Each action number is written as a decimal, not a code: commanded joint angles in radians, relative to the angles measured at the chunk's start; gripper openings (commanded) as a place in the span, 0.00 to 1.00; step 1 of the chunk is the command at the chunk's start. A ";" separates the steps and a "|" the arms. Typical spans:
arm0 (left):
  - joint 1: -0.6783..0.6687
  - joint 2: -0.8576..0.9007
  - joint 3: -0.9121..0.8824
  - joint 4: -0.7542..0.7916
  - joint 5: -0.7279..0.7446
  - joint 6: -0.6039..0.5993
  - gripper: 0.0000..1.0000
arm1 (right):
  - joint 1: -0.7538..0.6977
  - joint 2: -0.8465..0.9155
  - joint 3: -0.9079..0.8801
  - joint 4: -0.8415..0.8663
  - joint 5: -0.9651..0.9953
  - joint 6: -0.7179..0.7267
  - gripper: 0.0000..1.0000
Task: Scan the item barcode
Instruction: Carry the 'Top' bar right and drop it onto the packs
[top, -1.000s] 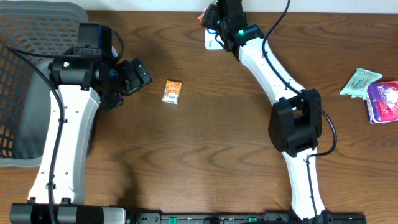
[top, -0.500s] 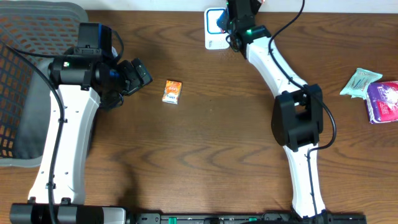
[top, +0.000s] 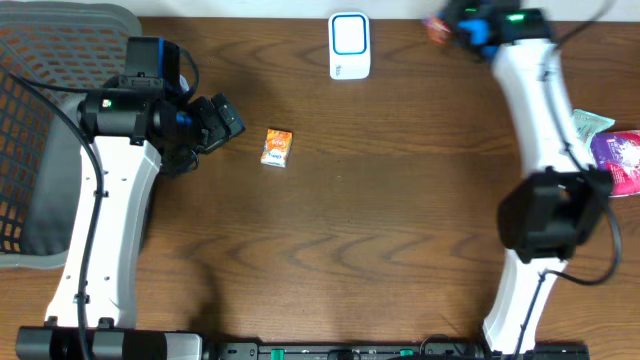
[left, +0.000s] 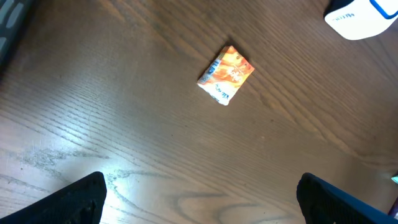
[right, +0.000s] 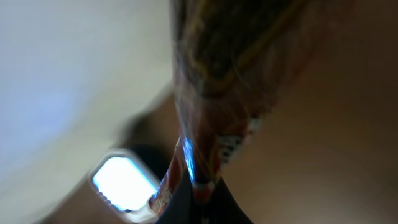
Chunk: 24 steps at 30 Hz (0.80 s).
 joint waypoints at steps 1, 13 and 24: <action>0.003 0.005 0.007 -0.003 -0.002 0.013 0.98 | -0.142 -0.008 -0.004 -0.219 0.148 -0.029 0.01; 0.003 0.005 0.007 -0.003 -0.002 0.013 0.98 | -0.418 0.024 -0.052 -0.343 0.337 -0.351 0.01; 0.003 0.005 0.007 -0.003 -0.002 0.013 0.98 | -0.486 0.024 -0.197 -0.279 0.256 -0.352 0.43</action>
